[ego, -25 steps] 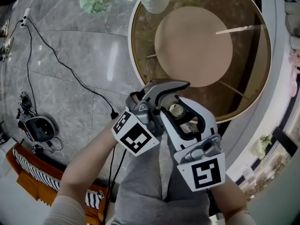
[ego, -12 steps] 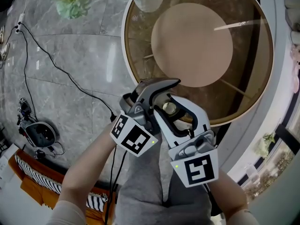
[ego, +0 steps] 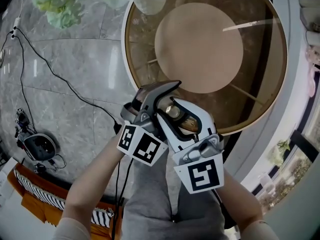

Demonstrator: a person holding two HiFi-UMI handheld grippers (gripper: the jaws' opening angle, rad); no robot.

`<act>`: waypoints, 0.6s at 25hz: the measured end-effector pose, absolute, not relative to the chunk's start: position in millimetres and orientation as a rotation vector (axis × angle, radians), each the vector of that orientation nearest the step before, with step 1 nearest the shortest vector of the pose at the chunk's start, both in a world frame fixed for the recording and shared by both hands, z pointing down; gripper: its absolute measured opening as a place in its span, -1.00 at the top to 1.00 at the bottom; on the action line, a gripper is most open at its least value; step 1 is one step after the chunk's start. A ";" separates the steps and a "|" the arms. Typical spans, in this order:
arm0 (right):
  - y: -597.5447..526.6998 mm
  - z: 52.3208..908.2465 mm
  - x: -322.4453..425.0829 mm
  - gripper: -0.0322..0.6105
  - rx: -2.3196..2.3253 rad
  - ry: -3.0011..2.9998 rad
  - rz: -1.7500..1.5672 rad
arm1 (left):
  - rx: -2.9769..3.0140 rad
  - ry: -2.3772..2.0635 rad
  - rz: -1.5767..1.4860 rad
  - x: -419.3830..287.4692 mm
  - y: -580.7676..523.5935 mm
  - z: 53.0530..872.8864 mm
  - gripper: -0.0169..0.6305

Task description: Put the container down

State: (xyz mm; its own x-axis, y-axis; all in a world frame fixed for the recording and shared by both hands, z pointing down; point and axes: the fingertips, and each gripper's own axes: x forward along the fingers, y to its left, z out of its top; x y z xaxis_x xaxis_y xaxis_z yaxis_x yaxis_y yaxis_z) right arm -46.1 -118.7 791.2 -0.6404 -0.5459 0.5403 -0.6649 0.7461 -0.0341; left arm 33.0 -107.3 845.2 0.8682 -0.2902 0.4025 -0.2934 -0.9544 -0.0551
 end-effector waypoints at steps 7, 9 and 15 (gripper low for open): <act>-120.5 796.6 -46.6 0.45 0.895 -2.435 0.270 | 2.980 -0.533 0.667 32.3 -113.8 846.1 -0.14; -121.0 796.7 -47.6 0.45 0.891 -2.441 0.249 | 2.975 -0.567 0.686 29.8 -115.0 847.2 -0.14; -126.8 796.7 -47.1 0.45 0.906 -2.467 0.192 | 2.931 -0.619 0.692 14.0 -114.8 847.2 -0.15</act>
State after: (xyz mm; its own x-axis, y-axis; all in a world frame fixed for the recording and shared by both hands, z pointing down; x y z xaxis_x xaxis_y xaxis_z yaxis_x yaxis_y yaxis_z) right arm -47.1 -126.8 796.7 -0.6528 -0.5680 0.5012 -0.6388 0.7684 0.0389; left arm 14.0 -114.8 847.2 0.8180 -0.3682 0.4420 -0.3984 -0.9168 -0.0264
